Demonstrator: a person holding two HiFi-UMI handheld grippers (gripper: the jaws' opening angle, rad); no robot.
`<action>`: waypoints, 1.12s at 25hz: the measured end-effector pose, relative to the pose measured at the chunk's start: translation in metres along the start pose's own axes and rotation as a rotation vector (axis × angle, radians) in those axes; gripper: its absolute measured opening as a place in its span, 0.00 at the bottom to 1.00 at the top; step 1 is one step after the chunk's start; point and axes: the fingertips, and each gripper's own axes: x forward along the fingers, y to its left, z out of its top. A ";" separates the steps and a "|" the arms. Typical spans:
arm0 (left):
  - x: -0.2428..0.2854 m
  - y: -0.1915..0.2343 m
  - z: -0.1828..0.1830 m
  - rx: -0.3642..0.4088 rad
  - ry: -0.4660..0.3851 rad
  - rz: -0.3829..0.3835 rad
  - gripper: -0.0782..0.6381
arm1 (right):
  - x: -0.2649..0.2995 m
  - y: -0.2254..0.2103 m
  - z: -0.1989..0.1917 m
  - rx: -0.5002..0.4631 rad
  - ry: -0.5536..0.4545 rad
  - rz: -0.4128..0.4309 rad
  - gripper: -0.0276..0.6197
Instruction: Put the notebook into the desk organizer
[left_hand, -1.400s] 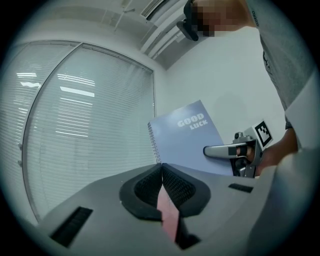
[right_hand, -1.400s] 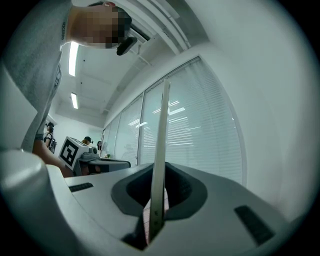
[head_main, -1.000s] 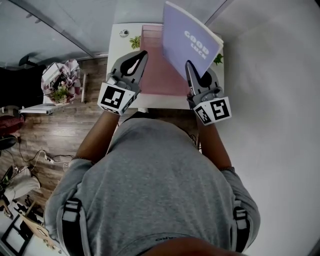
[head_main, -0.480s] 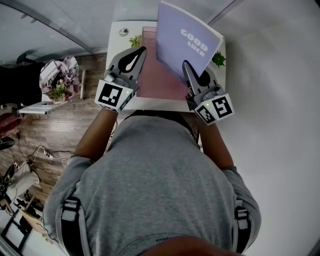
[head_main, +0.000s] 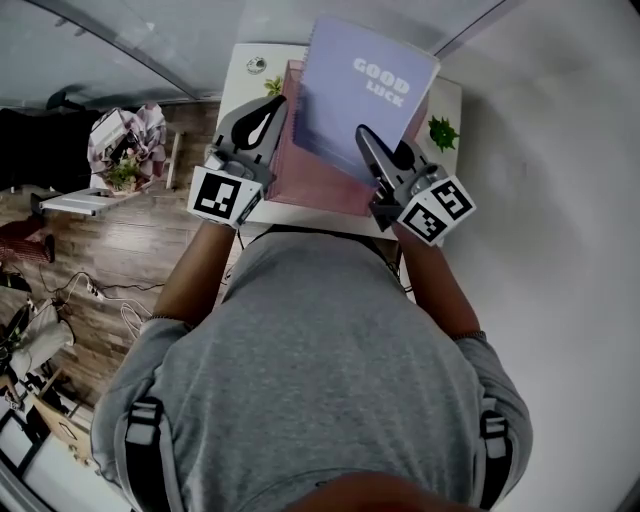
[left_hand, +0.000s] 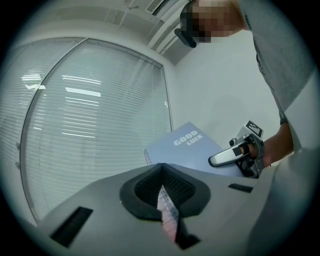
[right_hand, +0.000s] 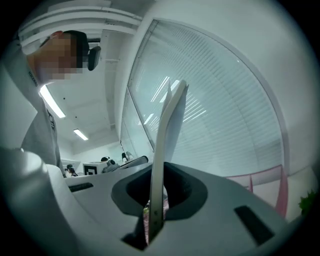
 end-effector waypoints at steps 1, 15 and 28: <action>0.001 0.001 -0.001 0.000 -0.001 0.005 0.14 | 0.001 -0.002 -0.003 0.036 0.013 0.013 0.10; 0.003 -0.001 -0.010 -0.005 0.000 0.017 0.14 | 0.020 -0.021 -0.061 0.392 0.224 0.071 0.11; 0.001 -0.005 -0.014 -0.024 0.016 0.013 0.14 | 0.033 -0.026 -0.099 0.542 0.362 0.045 0.12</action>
